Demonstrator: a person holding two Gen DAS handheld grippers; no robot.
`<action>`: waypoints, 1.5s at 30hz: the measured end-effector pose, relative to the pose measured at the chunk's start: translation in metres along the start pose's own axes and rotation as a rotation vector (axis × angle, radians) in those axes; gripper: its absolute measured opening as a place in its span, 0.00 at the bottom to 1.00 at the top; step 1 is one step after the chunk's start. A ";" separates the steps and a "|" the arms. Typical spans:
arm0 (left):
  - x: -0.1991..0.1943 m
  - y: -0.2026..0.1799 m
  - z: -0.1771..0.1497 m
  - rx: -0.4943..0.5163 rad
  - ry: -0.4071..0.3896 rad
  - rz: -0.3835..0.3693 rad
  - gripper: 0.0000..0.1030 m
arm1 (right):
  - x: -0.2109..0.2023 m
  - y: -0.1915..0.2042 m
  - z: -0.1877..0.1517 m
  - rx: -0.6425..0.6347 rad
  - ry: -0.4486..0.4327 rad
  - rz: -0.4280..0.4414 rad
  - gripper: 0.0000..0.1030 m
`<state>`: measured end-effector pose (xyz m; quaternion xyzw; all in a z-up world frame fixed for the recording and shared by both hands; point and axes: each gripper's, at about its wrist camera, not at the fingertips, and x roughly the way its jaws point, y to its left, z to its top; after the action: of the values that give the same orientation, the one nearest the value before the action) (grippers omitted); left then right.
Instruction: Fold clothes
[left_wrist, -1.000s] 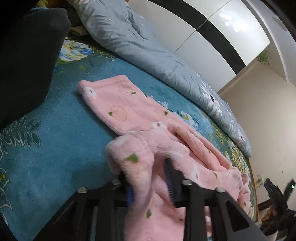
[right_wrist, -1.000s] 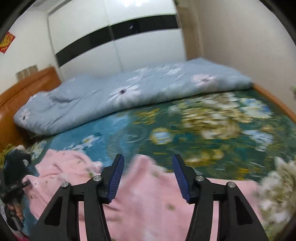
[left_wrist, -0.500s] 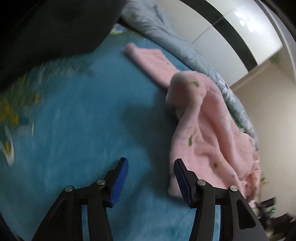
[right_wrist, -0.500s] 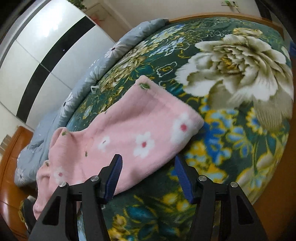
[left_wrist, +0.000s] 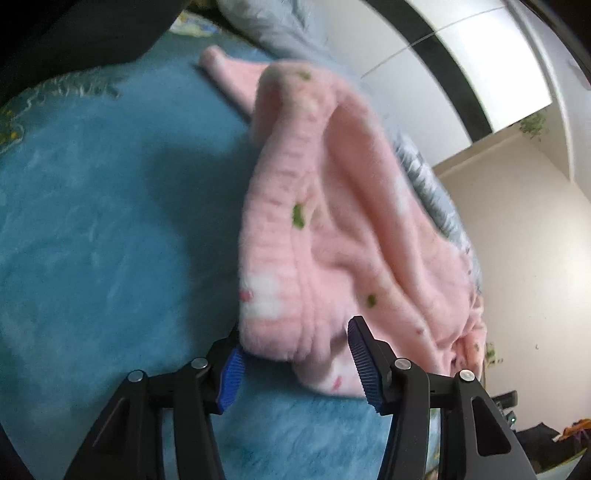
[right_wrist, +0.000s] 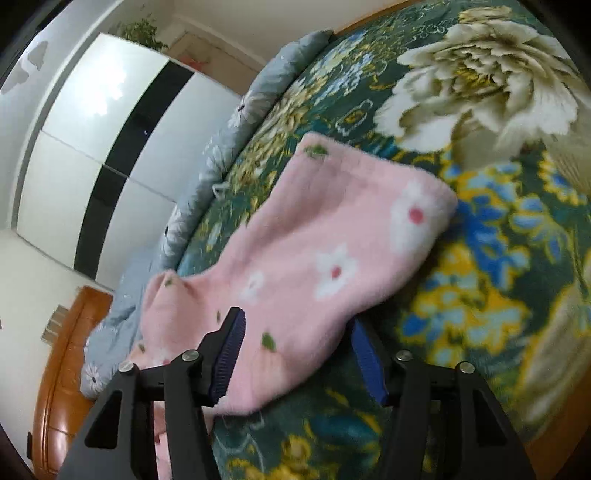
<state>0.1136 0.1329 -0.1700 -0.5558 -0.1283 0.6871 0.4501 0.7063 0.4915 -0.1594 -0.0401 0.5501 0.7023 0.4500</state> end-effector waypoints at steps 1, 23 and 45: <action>-0.001 0.001 0.001 -0.014 -0.014 0.001 0.52 | 0.002 -0.001 0.002 0.012 -0.011 0.006 0.38; -0.124 0.084 0.024 -0.195 -0.329 0.050 0.14 | -0.091 -0.036 0.078 -0.050 -0.273 -0.135 0.06; -0.116 0.017 0.056 0.078 -0.322 0.089 0.01 | -0.068 -0.006 0.112 -0.301 -0.205 -0.407 0.23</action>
<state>0.0532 0.0527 -0.0867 -0.4256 -0.1474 0.7910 0.4141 0.7996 0.5426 -0.0826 -0.1448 0.3716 0.6719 0.6241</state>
